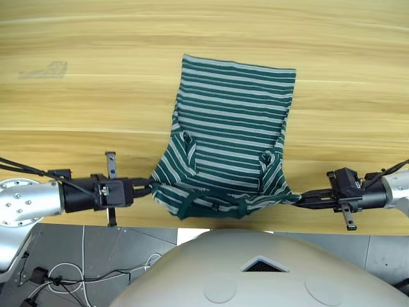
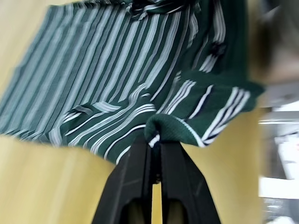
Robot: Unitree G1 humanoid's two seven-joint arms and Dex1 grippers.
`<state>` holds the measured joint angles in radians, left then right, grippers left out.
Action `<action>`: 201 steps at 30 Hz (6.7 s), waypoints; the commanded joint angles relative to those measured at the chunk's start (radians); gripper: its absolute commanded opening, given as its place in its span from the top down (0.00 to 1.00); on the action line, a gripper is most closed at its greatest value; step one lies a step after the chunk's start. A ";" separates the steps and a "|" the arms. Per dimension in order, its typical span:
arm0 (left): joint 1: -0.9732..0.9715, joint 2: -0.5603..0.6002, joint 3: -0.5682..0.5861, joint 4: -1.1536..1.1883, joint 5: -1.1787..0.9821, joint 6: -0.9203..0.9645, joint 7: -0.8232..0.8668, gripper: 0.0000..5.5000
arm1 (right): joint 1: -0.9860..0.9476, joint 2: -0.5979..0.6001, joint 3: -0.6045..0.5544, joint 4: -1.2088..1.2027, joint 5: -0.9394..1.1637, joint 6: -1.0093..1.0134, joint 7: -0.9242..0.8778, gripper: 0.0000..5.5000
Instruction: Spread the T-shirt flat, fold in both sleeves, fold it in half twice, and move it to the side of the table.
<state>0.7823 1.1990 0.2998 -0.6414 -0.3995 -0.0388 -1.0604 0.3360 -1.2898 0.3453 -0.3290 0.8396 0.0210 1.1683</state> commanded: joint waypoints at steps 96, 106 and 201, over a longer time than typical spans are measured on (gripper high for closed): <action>-0.950 -0.775 -0.226 0.505 0.339 -0.009 0.696 0.25 | -1.137 0.658 0.354 1.597 -1.595 -0.489 -0.671 0.24; -0.934 -0.783 -0.270 0.467 0.352 0.000 0.681 0.25 | -0.697 0.464 0.441 0.375 -1.322 -0.555 -0.335 0.24; -0.842 -0.256 -0.765 0.874 1.408 -0.992 1.007 0.98 | -0.455 0.526 0.168 0.643 -1.230 -1.082 -0.494 0.94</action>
<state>-0.0888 0.9370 -0.4315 0.2106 0.9776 -1.0473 -0.0112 -0.1214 -0.7600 0.5055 0.3123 -0.3883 -1.0722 0.6680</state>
